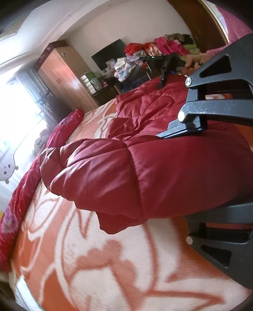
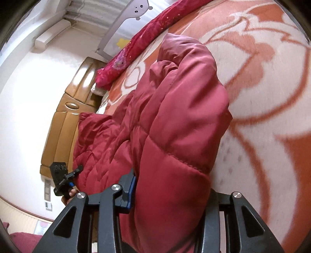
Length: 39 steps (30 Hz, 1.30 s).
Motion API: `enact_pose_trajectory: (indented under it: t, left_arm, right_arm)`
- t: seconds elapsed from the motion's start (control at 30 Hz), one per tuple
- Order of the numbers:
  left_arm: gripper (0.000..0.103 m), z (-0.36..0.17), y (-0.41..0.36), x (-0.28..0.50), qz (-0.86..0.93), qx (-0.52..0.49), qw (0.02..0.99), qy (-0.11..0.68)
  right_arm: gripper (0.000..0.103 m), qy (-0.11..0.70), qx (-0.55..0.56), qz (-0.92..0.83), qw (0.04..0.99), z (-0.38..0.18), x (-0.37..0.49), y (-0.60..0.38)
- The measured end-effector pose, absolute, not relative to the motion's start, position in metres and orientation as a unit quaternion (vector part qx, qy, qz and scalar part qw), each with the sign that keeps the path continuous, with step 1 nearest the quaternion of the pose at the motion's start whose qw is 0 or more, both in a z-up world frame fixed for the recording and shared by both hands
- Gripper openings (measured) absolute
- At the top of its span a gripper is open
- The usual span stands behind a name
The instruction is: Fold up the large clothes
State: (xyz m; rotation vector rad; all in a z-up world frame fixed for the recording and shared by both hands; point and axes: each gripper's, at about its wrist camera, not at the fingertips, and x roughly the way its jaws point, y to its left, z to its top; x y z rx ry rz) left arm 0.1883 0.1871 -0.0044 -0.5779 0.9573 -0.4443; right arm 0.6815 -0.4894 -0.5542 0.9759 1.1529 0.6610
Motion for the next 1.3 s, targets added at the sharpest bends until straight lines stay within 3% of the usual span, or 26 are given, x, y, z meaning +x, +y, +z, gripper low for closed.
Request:
enact_pose_trajectory:
  t: [0.27, 0.57, 1.07, 1.3]
  left_arm:
    - [0.037, -0.015, 0.211, 0.144, -0.195, -0.298, 0.814, 0.458]
    - [0.040, -0.036, 0.203, 0.141, -0.153, -0.256, 0.832, 0.468]
    - [0.057, -0.072, 0.206, 0.147, -0.118, -0.256, 0.835, 0.473]
    - [0.071, -0.066, 0.195, 0.143, -0.082, -0.218, 0.846, 0.479]
  right_arm:
    - [0.039, 0.514, 0.457, 0.301, 0.661, -0.555, 0.642, -0.475]
    - [0.044, 0.524, 0.432, 0.267, 0.683, -0.570, 0.633, -0.470]
    - [0.057, 0.524, 0.432, 0.234, 0.695, -0.586, 0.635, -0.458]
    - [0.068, 0.523, 0.412, 0.214, 0.715, -0.585, 0.629, -0.452]
